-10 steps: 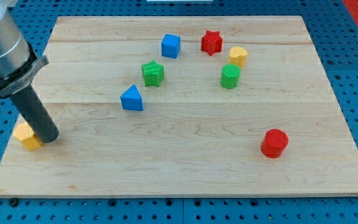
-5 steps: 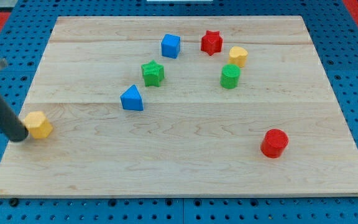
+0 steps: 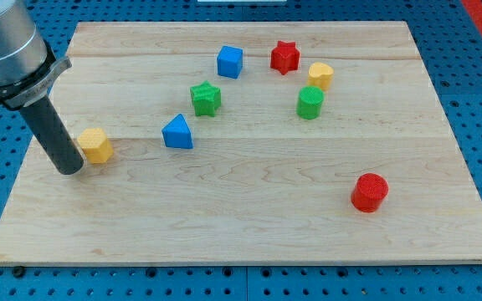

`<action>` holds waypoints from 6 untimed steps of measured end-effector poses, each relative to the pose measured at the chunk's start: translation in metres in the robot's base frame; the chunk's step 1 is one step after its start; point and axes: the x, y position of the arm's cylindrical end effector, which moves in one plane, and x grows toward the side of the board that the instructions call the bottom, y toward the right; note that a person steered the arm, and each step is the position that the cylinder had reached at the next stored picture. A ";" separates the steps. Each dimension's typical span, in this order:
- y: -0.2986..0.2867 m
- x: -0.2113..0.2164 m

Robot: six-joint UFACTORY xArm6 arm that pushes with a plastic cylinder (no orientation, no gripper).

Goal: Slide the yellow hexagon left to the blue triangle

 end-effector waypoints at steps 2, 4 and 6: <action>0.018 -0.005; 0.050 -0.009; -0.003 0.007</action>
